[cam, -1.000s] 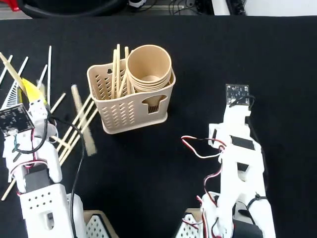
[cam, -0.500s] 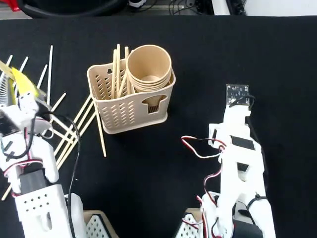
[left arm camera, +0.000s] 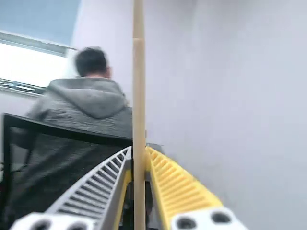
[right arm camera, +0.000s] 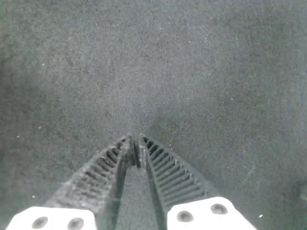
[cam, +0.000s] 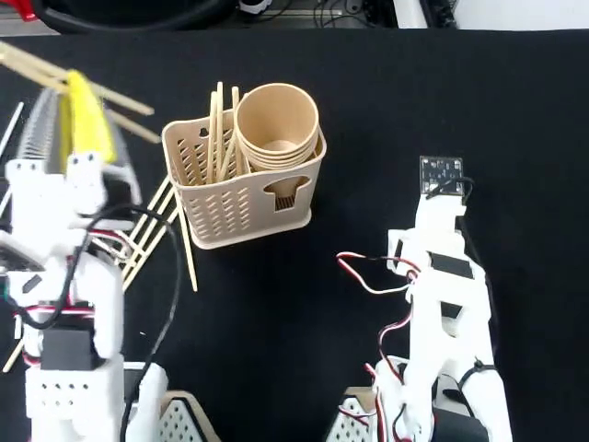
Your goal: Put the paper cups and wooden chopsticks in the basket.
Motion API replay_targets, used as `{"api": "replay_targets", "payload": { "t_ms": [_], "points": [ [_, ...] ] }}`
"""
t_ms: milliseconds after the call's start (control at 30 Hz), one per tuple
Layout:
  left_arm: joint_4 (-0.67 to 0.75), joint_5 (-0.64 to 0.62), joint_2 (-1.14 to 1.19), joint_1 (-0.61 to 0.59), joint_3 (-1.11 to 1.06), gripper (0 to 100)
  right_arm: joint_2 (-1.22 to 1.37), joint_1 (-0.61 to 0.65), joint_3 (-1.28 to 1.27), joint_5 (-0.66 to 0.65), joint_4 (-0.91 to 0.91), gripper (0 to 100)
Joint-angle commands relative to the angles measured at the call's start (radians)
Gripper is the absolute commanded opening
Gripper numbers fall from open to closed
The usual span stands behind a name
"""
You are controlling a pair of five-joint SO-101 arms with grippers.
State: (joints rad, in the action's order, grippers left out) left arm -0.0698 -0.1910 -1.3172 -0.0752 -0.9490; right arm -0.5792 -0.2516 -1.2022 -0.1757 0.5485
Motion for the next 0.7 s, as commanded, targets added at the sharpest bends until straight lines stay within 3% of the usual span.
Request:
{"api": "replay_targets", "payload": {
  "t_ms": [0, 667],
  "points": [
    [0.012, -0.006, -0.003, 0.099, 0.065, 3, -0.002, 0.003, 0.004, -0.011, -0.015, 2.1],
    [-0.026, 0.021, 0.259, 0.122, -0.018, 3, -0.002, 0.003, 0.004, -0.011, -0.015, 2.1]
  ]
}}
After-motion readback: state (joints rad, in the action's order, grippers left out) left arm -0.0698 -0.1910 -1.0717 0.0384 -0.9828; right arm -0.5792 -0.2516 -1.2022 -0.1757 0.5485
